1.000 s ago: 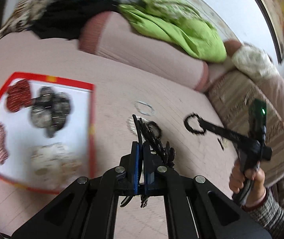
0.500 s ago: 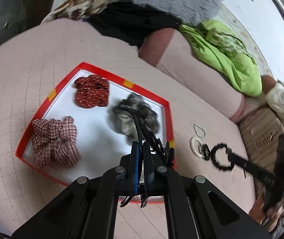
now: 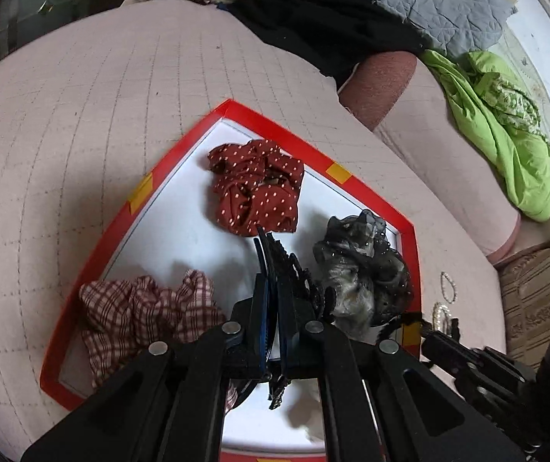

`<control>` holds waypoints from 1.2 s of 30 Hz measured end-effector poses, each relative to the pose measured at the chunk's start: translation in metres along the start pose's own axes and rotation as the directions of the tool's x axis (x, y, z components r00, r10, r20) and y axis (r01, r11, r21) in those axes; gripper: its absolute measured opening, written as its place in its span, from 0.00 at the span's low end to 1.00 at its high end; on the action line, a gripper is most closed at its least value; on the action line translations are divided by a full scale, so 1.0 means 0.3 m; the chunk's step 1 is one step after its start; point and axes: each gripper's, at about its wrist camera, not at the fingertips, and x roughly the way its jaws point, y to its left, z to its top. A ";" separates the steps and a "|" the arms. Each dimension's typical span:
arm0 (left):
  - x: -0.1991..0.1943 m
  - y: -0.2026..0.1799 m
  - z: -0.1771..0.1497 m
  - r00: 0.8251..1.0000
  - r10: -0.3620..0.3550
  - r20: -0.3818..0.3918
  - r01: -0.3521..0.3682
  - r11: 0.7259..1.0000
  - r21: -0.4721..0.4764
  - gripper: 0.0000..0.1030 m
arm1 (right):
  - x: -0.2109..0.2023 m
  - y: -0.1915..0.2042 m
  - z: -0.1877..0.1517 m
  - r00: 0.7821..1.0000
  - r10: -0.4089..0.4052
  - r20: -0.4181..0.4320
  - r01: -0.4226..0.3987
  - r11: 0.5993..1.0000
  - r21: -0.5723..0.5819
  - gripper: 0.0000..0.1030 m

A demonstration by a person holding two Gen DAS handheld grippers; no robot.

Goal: Organize jewelry
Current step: 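Place the clips and black hair tie into the red tray, open both tools, then move both tools back toward the leopard scrunchie and black hair tie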

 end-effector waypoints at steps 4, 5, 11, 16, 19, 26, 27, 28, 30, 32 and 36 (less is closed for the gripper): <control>-0.014 -0.035 0.003 0.999 0.018 0.032 -0.019 0.999 0.042 0.05 | 0.042 0.004 0.013 1.000 -0.005 -0.024 0.005 1.000 0.000 0.10; -0.021 -0.041 0.002 0.999 0.012 0.040 -0.014 0.999 0.046 0.06 | 0.045 0.003 0.014 1.000 0.000 -0.026 0.000 1.000 0.006 0.10; -0.073 -0.055 -0.011 0.996 -0.032 0.089 0.028 0.998 0.048 0.26 | 0.035 0.002 0.006 1.000 0.012 -0.025 -0.012 1.000 0.015 0.13; -0.101 -0.077 -0.030 0.993 -0.050 0.108 0.042 0.997 0.071 0.35 | -0.028 -0.019 -0.018 1.000 0.016 0.007 -0.016 1.000 0.024 0.31; -0.105 -0.094 -0.047 0.993 -0.034 0.110 0.024 0.996 0.089 0.35 | -0.063 -0.038 -0.038 1.000 0.019 0.016 -0.020 0.999 0.038 0.31; -0.142 -0.079 -0.066 0.988 0.004 0.155 -0.012 0.999 0.052 0.35 | -0.126 -0.092 -0.121 0.999 0.026 0.020 -0.028 0.996 0.087 0.31; -0.168 -0.068 -0.063 0.982 0.018 0.190 -0.025 0.999 0.035 0.35 | -0.128 -0.095 -0.124 0.999 0.029 0.018 -0.030 0.995 0.095 0.31; -0.188 -0.061 -0.063 0.976 0.031 0.216 -0.036 0.999 0.019 0.36 | -0.130 -0.093 -0.122 0.999 0.034 0.014 -0.036 0.994 0.102 0.31; -0.237 -0.027 -0.057 0.959 0.078 0.274 -0.072 0.997 -0.033 0.42 | -0.150 -0.083 -0.110 0.998 0.056 0.029 -0.059 0.992 0.111 0.31; -0.253 -0.001 -0.055 0.953 0.107 0.285 -0.092 0.994 -0.064 0.45 | -0.181 -0.070 -0.109 0.996 0.069 0.064 -0.075 0.992 0.104 0.32; -0.223 -0.001 -0.056 0.968 0.083 0.238 -0.073 0.996 -0.053 0.45 | -0.206 -0.119 -0.148 0.996 0.053 0.078 -0.064 0.988 0.141 0.35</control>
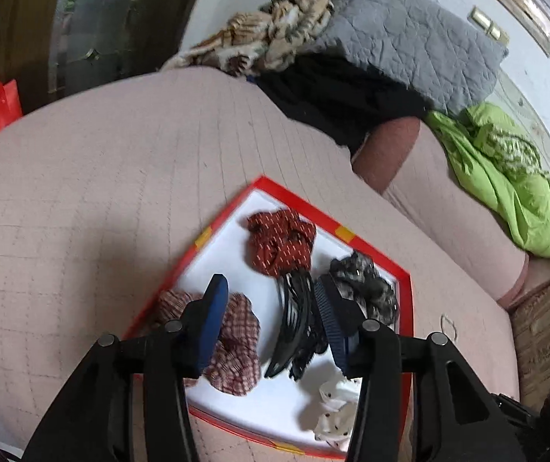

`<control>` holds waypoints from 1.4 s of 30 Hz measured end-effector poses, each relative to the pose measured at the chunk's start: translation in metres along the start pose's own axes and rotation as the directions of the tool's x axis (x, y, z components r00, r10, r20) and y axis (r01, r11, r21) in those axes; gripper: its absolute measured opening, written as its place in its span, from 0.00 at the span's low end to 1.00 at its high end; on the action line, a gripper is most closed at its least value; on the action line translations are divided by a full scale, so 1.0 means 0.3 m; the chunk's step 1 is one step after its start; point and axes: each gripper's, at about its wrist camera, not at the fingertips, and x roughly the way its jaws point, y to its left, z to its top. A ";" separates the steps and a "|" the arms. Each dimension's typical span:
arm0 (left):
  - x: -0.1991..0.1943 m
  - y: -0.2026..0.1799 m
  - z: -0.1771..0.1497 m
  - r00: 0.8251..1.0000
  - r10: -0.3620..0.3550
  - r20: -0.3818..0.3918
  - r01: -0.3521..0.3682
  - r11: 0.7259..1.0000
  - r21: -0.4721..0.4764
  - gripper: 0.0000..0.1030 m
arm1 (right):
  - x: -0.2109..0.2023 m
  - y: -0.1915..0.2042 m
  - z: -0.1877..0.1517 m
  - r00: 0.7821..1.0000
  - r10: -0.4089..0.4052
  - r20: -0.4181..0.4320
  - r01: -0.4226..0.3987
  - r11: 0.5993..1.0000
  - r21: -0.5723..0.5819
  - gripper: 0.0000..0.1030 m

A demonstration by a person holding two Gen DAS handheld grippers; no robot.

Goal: Organize jewelry
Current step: 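Move both tools back toward the leopard scrunchie and black hair tie, then grasp the leopard-print scrunchie with left tool while right tool grasps black hair tie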

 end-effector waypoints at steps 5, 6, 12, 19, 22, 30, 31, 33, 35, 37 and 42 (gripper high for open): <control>0.010 -0.072 -0.031 0.996 -0.080 -0.038 0.082 0.996 0.043 0.45 | -0.072 -0.149 -0.072 0.998 -0.058 0.012 0.057 0.996 0.074 0.35; 0.009 -0.093 -0.044 0.995 -0.092 -0.046 0.094 0.994 0.059 0.45 | -0.092 -0.190 -0.096 0.996 -0.085 0.013 0.083 0.993 0.086 0.35; -0.022 -0.290 -0.170 0.971 -0.204 -0.124 0.227 0.950 0.217 0.45 | -0.150 -0.375 -0.208 0.987 -0.158 -0.018 0.159 0.972 0.173 0.36; -0.101 -0.532 -0.369 0.917 -0.318 -0.242 0.387 0.857 0.340 0.45 | -0.193 -0.471 -0.278 0.988 -0.154 0.003 0.148 0.960 0.239 0.36; -0.083 -0.618 -0.467 0.909 -0.288 -0.300 0.393 0.833 0.390 0.45 | -0.208 -0.496 -0.284 0.989 -0.144 0.023 0.134 0.958 0.253 0.36; 0.035 -0.694 -0.582 0.908 -0.185 -0.375 0.349 0.829 0.437 0.43 | -0.182 -0.566 -0.269 0.992 -0.125 0.023 0.114 0.953 0.282 0.36; 0.047 -0.691 -0.587 0.909 -0.175 -0.378 0.345 0.826 0.446 0.37 | -0.176 -0.573 -0.262 0.992 -0.121 0.023 0.109 0.952 0.285 0.36; 0.065 -0.687 -0.606 0.904 -0.159 -0.396 0.349 0.810 0.471 0.28 | -0.145 -0.591 -0.229 0.993 -0.116 0.020 0.105 0.952 0.289 0.36; 0.078 -0.690 -0.617 0.905 -0.148 -0.398 0.347 0.798 0.493 0.27 | -0.115 -0.600 -0.195 0.992 -0.126 0.015 0.117 0.952 0.282 0.36; 0.091 -0.687 -0.624 0.909 -0.139 -0.393 0.341 0.791 0.508 0.28 | -0.084 -0.606 -0.154 0.991 -0.135 0.014 0.126 0.955 0.270 0.36; 0.147 -0.669 -0.624 0.907 -0.115 -0.404 0.327 0.797 0.507 0.28 | -0.005 -0.610 -0.065 0.987 -0.159 0.006 0.153 0.958 0.242 0.36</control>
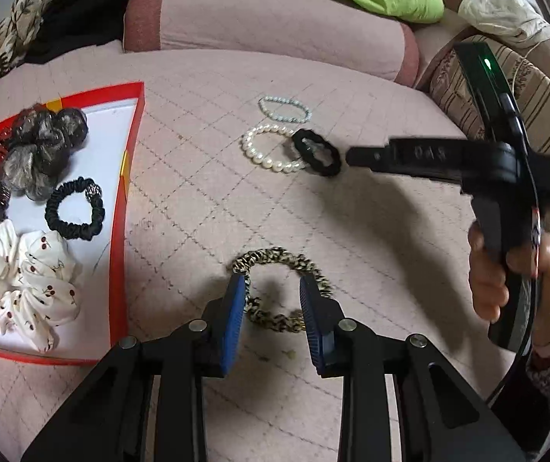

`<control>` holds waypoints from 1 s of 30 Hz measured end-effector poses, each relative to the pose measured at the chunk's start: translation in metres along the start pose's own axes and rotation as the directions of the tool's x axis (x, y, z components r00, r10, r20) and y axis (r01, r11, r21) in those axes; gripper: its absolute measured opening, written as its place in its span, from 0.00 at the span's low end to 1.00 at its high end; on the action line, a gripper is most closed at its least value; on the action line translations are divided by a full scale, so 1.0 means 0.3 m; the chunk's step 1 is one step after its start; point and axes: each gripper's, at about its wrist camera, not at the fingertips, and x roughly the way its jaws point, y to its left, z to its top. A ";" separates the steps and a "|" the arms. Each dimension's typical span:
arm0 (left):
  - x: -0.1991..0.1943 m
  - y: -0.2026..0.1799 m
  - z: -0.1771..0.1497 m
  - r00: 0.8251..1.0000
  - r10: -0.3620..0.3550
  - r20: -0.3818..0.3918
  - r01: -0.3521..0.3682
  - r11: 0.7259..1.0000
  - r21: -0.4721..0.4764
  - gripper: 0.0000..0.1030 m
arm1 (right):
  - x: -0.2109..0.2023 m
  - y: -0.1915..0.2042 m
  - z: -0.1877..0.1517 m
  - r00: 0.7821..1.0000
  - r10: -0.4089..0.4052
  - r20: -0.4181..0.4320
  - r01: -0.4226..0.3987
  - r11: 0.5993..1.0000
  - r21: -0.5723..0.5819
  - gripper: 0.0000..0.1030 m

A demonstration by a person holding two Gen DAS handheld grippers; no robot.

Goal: Organize jewelry
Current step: 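Grasp the leopard-print scrunchie with left tool while right tool grasps black hair tie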

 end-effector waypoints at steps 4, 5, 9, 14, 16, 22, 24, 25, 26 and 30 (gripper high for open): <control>0.024 0.017 0.007 1.000 -0.008 -0.009 0.008 1.000 -0.005 0.28 | 0.055 0.026 0.022 0.999 -0.036 -0.009 0.035 0.998 -0.050 0.36; 0.029 0.018 0.008 1.000 -0.010 -0.011 0.010 1.000 -0.005 0.28 | 0.070 0.033 0.025 0.999 -0.049 -0.013 0.048 0.997 -0.062 0.35; 0.042 0.020 0.009 1.000 -0.011 -0.011 0.011 1.000 0.000 0.28 | 0.098 0.045 0.031 0.994 -0.107 0.000 0.107 0.991 -0.084 0.23; 0.056 0.012 0.006 1.000 -0.010 -0.007 0.011 1.000 0.005 0.34 | 0.080 0.038 0.024 0.994 -0.109 0.005 0.109 0.991 -0.080 0.07; 0.056 0.007 0.003 1.000 -0.008 -0.002 0.008 1.000 0.011 0.35 | 0.057 0.031 0.013 0.994 -0.109 0.009 0.109 0.992 -0.070 0.07; 0.047 0.009 -0.011 1.000 0.003 -0.002 -0.003 1.000 0.022 0.36 | -0.068 0.027 -0.058 0.994 -0.097 0.055 0.101 0.992 -0.077 0.07; 0.041 0.005 -0.018 1.000 0.020 0.001 -0.020 0.999 0.031 0.36 | -0.112 0.023 -0.091 0.995 -0.085 0.061 0.089 0.993 -0.074 0.07; 0.039 0.000 -0.022 1.000 0.031 0.001 -0.031 0.999 0.038 0.36 | -0.123 0.022 -0.099 0.995 -0.079 0.062 0.084 0.994 -0.071 0.07; 0.040 -0.007 -0.026 0.999 0.047 0.000 -0.046 0.998 0.048 0.33 | -0.136 0.019 -0.110 0.996 -0.069 0.064 0.073 0.995 -0.067 0.07; 0.032 -0.026 -0.035 0.997 0.072 -0.003 -0.072 0.995 0.065 0.06 | -0.179 0.003 -0.166 0.997 -0.035 0.074 0.037 0.999 -0.038 0.07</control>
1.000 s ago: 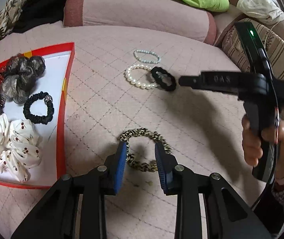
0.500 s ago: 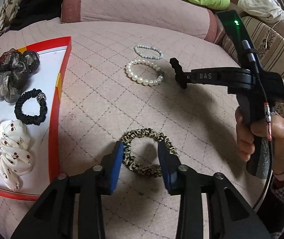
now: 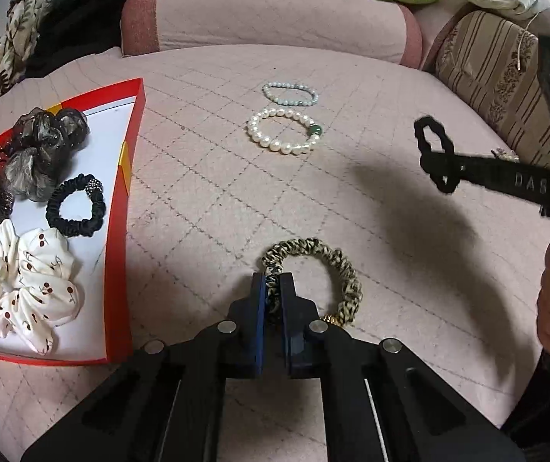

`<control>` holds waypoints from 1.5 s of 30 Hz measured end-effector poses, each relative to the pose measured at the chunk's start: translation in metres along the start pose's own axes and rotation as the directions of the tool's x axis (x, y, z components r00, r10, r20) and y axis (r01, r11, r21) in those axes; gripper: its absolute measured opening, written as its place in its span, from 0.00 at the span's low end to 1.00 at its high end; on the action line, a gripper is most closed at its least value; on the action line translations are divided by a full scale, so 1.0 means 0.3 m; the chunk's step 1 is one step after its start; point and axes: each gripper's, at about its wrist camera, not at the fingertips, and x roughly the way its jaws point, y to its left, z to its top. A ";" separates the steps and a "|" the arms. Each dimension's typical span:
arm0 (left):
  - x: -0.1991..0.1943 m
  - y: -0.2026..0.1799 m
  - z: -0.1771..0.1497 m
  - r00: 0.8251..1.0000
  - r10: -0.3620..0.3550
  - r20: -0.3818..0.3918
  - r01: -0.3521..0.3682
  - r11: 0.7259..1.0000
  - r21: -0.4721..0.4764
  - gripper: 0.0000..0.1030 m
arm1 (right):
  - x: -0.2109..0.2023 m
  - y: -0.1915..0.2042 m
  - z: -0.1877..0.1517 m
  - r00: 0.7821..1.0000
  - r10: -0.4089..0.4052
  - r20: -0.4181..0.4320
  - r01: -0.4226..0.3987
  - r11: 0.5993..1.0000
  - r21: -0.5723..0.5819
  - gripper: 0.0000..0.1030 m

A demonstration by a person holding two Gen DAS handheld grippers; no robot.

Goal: Organize jewelry
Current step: 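Grasp the leopard-print scrunchie with left tool while right tool grasps black hair tie, then carry the leopard scrunchie and black hair tie into the red tray, open both tools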

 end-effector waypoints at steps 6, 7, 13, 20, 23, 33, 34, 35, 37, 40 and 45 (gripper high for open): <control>-0.085 -0.049 -0.019 0.999 -0.009 0.042 0.008 0.999 0.034 0.05 | -0.041 -0.019 -0.046 1.000 0.017 0.013 -0.018 0.999 0.047 0.07; -0.113 -0.053 -0.015 0.998 -0.011 0.062 0.009 0.999 0.034 0.05 | -0.051 -0.020 -0.048 1.000 0.022 0.019 -0.023 0.998 0.053 0.07; -0.269 0.005 0.015 0.984 -0.021 0.177 0.027 0.999 -0.035 0.05 | -0.102 0.018 -0.050 0.998 0.038 0.042 -0.040 0.999 0.034 0.07; -0.371 0.162 0.018 0.968 -0.032 0.250 0.075 0.984 -0.164 0.05 | -0.157 0.108 -0.056 0.996 0.061 0.060 -0.060 0.998 -0.015 0.07; -0.408 0.215 0.014 0.960 -0.016 0.278 0.075 0.976 -0.203 0.05 | -0.157 0.149 -0.043 0.995 0.077 0.056 -0.076 0.997 -0.028 0.07; -0.475 0.438 -0.022 0.946 0.127 0.297 -0.012 0.932 -0.362 0.05 | -0.147 0.333 -0.031 0.993 0.116 0.029 -0.110 0.983 -0.145 0.07; -0.482 0.469 -0.028 0.945 0.137 0.296 -0.012 0.921 -0.389 0.05 | -0.145 0.350 -0.030 0.993 0.119 0.025 -0.113 0.981 -0.158 0.07; -0.487 0.492 -0.032 0.944 0.144 0.296 -0.011 0.912 -0.409 0.05 | -0.142 0.372 -0.029 0.993 0.119 0.021 -0.114 0.978 -0.173 0.07; -0.501 0.537 -0.029 0.941 0.159 0.297 -0.012 0.896 -0.444 0.05 | -0.135 0.417 -0.025 0.993 0.118 0.013 -0.113 0.971 -0.211 0.07; -0.517 0.610 0.006 0.938 0.178 0.296 -0.011 0.872 -0.490 0.05 | -0.116 0.479 -0.009 0.994 0.111 -0.001 -0.107 0.960 -0.259 0.07; -0.478 0.772 0.094 0.940 0.222 0.258 -0.034 0.815 -0.578 0.05 | -0.053 0.592 0.048 0.996 0.092 -0.019 -0.094 0.945 -0.315 0.07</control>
